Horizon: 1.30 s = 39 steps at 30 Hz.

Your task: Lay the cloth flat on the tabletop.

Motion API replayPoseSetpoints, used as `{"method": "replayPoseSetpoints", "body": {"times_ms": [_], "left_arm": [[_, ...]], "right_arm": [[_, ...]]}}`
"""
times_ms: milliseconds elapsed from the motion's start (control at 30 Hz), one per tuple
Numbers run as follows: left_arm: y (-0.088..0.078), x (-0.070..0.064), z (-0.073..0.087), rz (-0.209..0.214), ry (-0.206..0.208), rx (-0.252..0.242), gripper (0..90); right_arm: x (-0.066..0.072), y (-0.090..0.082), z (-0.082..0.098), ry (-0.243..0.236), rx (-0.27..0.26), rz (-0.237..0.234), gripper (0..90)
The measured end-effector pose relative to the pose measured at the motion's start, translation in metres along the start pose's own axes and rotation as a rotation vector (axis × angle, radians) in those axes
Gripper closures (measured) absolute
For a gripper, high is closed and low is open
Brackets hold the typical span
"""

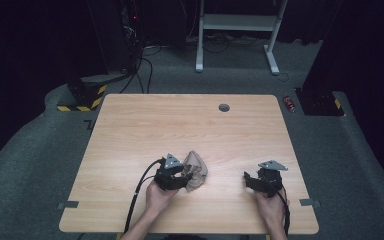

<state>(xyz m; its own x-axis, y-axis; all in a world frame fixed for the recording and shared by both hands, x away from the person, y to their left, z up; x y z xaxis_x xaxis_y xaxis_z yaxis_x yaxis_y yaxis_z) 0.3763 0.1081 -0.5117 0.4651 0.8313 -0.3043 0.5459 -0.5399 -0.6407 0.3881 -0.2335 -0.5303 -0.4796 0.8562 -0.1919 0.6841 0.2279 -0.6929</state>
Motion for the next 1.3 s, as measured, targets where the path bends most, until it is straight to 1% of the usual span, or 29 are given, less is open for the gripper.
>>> {"method": "replayPoseSetpoints", "body": {"times_ms": [67,100,133,167,200,233,267,300,333,400,433,500,567,600,700,767,800,833,867,900,933,967,1033,1067,1100,1167,1233,1300], "left_arm": [[-0.003,0.003,0.005,-0.004,-0.018,0.000,49.8],[-0.003,0.005,0.008,-0.006,-0.020,0.001,49.8],[-0.003,0.006,0.010,-0.007,-0.024,0.000,49.6],[-0.003,0.007,0.012,-0.012,-0.024,0.000,49.6],[-0.002,0.007,0.014,-0.018,-0.024,0.000,49.6],[-0.002,0.007,0.016,-0.024,-0.021,0.002,49.6],[-0.001,0.007,0.017,-0.028,-0.024,0.000,49.4],[-0.001,0.007,0.018,-0.036,-0.017,0.001,49.1],[-0.001,0.007,0.019,-0.048,-0.006,-0.002,48.7],[0.000,0.007,0.021,-0.064,-0.001,-0.005,47.5],[0.000,0.008,0.022,-0.068,0.009,-0.008,47.0],[0.000,0.008,0.024,-0.063,-0.002,-0.021,46.7],[0.000,0.008,0.026,-0.070,0.016,-0.032,46.4],[0.000,0.008,0.026,-0.075,0.016,-0.034,46.2],[0.000,0.007,0.026,-0.090,0.031,-0.033,45.1],[0.000,0.005,0.027,-0.094,0.018,-0.037,43.6],[-0.001,0.004,0.028,-0.092,0.019,-0.042,42.8],[-0.003,0.002,0.029,-0.080,0.022,-0.048,42.4],[-0.005,-0.001,0.030,-0.067,0.031,-0.056,42.7],[-0.005,-0.001,0.030,-0.067,0.031,-0.056,43.2],[-0.008,-0.012,0.031,-0.053,0.075,-0.069,43.2],[-0.009,-0.018,0.030,-0.050,0.105,-0.069,43.2],[-0.008,-0.030,0.027,-0.041,0.149,-0.059,43.2],[-0.006,-0.035,0.026,-0.036,0.167,-0.047,43.3],[-0.004,-0.039,0.025,-0.037,0.189,-0.037,43.6],[0.003,-0.044,0.025,-0.035,0.204,-0.010,46.0],[0.010,-0.044,0.026,-0.039,0.203,0.018,51.4],[0.014,-0.042,0.027,-0.062,0.207,0.024,59.6]], "right_arm": [[0.001,-0.001,0.000,-0.008,-0.008,-0.005,30.4],[0.003,-0.001,-0.001,-0.018,-0.013,-0.009,33.2],[0.005,-0.001,-0.002,-0.023,-0.007,-0.018,37.1],[0.007,-0.003,-0.005,-0.028,0.008,-0.027,44.2],[0.011,-0.004,-0.006,-0.039,0.014,-0.038,47.1],[0.016,-0.004,-0.008,-0.062,0.007,-0.045,48.9],[0.022,-0.005,-0.010,-0.074,-0.004,-0.062,51.7],[0.027,-0.006,-0.012,-0.088,-0.024,-0.089,53.3],[0.033,-0.007,-0.015,-0.097,-0.041,-0.113,54.2],[0.045,-0.008,-0.022,-0.121,-0.074,-0.163,55.9],[0.050,-0.009,-0.026,-0.137,-0.089,-0.189,56.2],[0.061,-0.010,-0.035,-0.158,-0.122,-0.238,56.6],[0.071,-0.012,-0.044,-0.162,-0.156,-0.291,56.3],[0.075,-0.012,-0.048,-0.158,-0.164,-0.313,55.9],[0.086,-0.009,-0.060,-0.171,-0.187,-0.358,55.3],[0.093,-0.003,-0.066,-0.181,-0.178,-0.372,55.6],[0.096,0.000,-0.067,-0.183,-0.163,-0.375,56.8],[0.098,0.004,-0.068,-0.192,-0.148,-0.380,58.8],[0.099,0.008,-0.069,-0.187,-0.126,-0.389,61.3],[0.099,0.008,-0.069,-0.187,-0.126,-0.389,61.3],[0.100,0.015,-0.068,-0.185,-0.094,-0.413,68.8],[0.100,0.016,-0.068,-0.192,-0.089,-0.417,72.8],[0.101,0.017,-0.068,-0.202,-0.073,-0.415,80.2],[0.102,0.018,-0.068,-0.214,-0.077,-0.413,83.1],[0.102,0.017,-0.068,-0.214,-0.076,-0.414,85.8],[0.102,0.016,-0.070,-0.220,-0.077,-0.414,88.3],[0.102,0.016,-0.072,-0.236,-0.085,-0.412,88.7],[0.103,0.014,-0.074,-0.236,-0.083,-0.411,88.9]]}}
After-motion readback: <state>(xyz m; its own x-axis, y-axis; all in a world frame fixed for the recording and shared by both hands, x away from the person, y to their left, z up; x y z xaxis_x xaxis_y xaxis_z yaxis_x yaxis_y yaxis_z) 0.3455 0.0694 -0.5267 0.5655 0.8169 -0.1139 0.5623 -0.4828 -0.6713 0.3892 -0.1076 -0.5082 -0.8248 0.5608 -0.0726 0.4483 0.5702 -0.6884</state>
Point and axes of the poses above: each handheld gripper's, and its own axes: y roughly forward along the jaws, z roughly out of its underside, x roughly to its left, the point moved 1 cm from there along y, roughly forward along the jaws, and after that the axes turned 14 degrees about -y, right-handed, at the moved point
